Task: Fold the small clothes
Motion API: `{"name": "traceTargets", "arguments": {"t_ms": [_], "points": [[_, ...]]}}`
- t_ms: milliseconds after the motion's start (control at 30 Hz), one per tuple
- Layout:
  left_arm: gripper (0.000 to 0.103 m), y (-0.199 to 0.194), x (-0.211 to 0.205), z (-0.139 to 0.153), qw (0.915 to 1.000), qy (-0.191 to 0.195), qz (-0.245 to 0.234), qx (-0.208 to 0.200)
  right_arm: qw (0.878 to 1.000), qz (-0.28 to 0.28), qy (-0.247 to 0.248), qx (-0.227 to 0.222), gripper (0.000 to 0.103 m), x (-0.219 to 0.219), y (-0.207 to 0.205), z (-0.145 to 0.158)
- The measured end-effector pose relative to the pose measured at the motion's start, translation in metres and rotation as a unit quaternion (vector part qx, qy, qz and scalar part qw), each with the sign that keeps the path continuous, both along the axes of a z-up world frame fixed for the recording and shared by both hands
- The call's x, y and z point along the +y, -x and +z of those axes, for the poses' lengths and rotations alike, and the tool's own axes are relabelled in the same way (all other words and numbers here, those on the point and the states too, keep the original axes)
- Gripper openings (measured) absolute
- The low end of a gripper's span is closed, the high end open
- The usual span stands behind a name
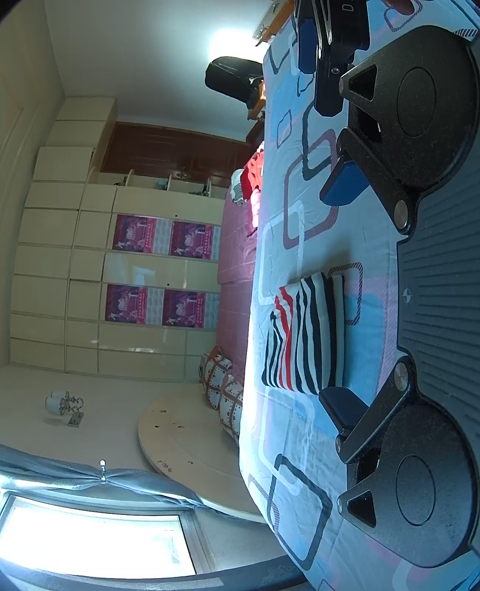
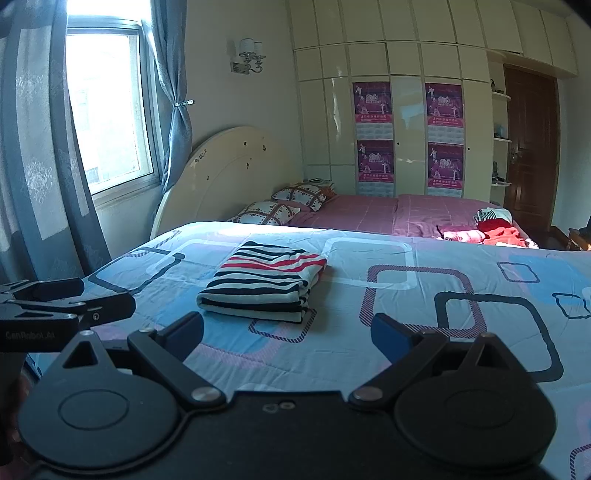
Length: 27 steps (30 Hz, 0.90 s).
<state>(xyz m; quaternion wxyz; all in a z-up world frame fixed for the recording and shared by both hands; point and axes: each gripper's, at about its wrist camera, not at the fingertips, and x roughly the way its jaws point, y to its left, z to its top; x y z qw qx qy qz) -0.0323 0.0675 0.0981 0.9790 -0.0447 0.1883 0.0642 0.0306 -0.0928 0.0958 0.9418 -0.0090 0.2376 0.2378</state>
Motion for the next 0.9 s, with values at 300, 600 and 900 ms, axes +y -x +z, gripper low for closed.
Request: {"name": "traceTargets", "arguments": {"t_ms": [300, 600, 900], "points": [[0.103, -0.0002, 0.0002, 0.0002, 1.0000, -0.001, 0.001, -0.001, 1.000, 0.000, 0.000, -0.002, 0.097, -0.0003, 0.0002, 0.0000], [0.103, -0.0016, 0.0017, -0.0026, 0.9998, -0.016, 0.006, -0.006, 1.000, -0.003, 0.001, -0.005, 0.097, -0.0006, -0.0006, 0.0004], [0.103, 0.0003, 0.0026, -0.0018, 0.9999, -0.009, 0.005, -0.008, 1.000, -0.003, 0.001, -0.004, 0.097, -0.0003, 0.0005, -0.0002]]}}
